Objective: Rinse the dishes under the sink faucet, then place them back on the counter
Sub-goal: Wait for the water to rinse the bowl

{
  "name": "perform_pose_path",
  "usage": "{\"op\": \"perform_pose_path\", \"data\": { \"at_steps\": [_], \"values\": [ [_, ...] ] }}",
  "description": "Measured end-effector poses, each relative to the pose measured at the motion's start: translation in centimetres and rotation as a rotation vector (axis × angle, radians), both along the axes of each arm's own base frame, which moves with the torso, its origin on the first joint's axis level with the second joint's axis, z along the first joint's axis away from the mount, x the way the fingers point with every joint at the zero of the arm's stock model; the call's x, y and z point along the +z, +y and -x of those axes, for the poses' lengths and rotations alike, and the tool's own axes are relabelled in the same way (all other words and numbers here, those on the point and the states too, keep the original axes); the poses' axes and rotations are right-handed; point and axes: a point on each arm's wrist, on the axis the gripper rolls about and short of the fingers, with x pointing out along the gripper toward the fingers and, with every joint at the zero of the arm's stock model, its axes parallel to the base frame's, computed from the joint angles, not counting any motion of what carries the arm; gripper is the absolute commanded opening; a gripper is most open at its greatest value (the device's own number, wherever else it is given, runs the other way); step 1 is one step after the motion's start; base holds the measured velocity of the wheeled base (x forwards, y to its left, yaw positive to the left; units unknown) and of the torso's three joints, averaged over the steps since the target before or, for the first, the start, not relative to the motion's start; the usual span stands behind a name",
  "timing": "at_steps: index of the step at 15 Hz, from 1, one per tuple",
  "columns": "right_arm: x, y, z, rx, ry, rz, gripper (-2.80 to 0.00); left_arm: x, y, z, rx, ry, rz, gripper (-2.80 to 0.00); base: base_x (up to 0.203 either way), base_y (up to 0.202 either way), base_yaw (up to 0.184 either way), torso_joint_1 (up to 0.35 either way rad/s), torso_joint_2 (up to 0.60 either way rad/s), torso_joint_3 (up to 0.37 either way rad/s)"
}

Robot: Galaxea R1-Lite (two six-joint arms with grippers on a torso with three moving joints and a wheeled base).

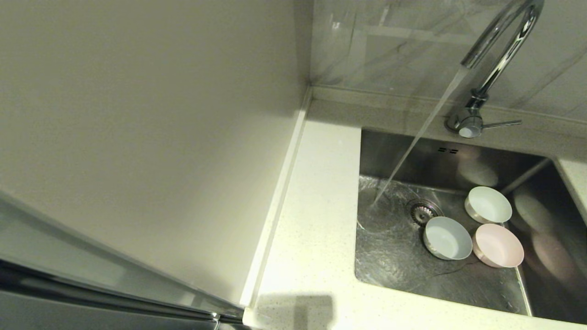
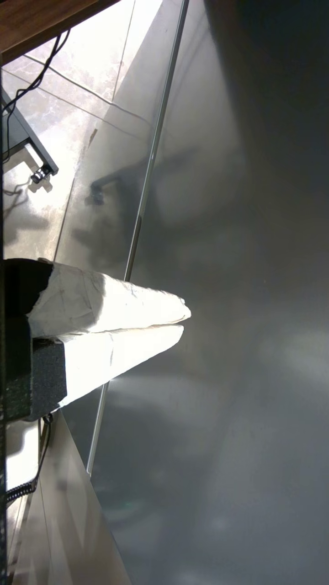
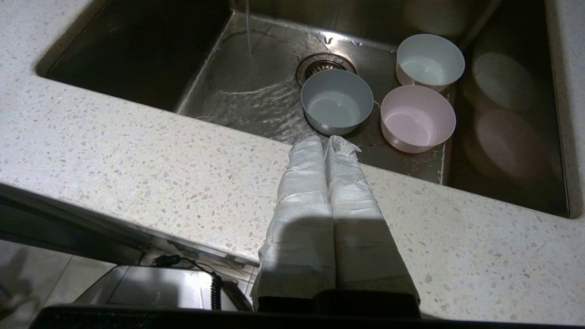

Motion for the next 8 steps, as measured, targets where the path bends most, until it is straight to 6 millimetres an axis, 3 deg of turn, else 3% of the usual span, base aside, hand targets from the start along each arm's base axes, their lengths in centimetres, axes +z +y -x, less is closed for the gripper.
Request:
{"op": "perform_pose_path", "data": {
  "at_steps": [8],
  "values": [
    [0.0, 0.0, 0.0, 0.0, 0.0, 0.0, -2.8, 0.0, 0.0, 0.0, -0.001, 0.0, 0.0, -2.8, 0.0, 0.0, 0.0, 0.0, 0.0, 0.0]
  ]
}}
